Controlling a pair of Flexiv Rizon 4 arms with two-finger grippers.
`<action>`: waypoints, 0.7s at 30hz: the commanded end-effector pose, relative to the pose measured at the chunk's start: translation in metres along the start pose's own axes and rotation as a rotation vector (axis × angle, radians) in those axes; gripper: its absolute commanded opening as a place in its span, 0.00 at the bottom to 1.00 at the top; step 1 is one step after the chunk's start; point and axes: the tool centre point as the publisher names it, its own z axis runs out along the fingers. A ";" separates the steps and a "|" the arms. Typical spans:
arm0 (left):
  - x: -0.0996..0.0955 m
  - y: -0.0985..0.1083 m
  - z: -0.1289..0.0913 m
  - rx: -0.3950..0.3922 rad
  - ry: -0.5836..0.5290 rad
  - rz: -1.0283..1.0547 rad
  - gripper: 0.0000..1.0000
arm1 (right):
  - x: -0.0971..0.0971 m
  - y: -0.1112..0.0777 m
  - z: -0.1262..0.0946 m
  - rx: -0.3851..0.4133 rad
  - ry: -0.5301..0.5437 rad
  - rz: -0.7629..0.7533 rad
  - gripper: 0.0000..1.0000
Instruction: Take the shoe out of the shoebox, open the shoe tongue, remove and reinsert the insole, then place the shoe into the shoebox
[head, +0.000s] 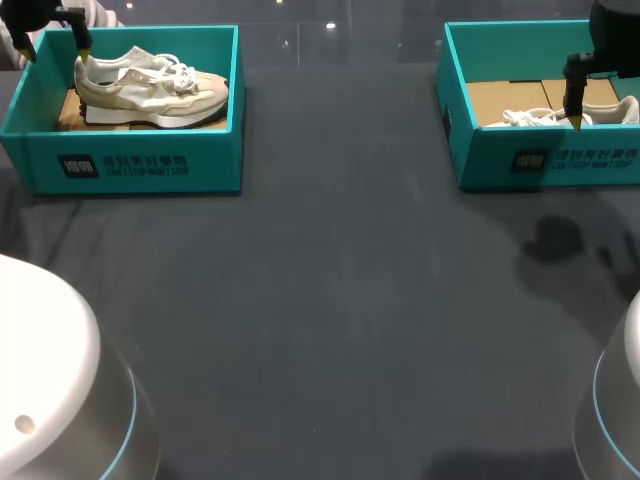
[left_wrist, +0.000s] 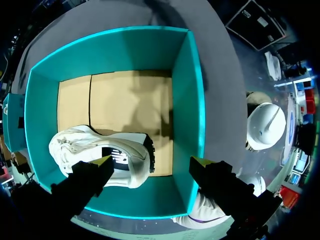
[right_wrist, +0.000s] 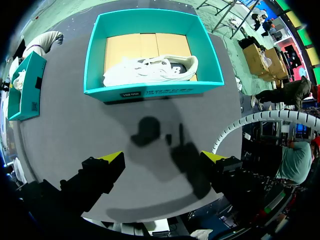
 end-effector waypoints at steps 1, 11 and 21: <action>-0.001 0.004 0.007 -0.001 -0.002 0.007 1.00 | 0.000 0.000 0.000 0.000 -0.001 0.001 1.00; -0.013 0.019 0.015 -0.023 -0.013 0.013 0.94 | 0.000 0.000 0.000 0.000 -0.001 0.001 1.00; -0.021 0.032 0.034 -0.015 0.009 -0.010 0.89 | 0.000 0.000 0.000 0.000 -0.001 0.001 1.00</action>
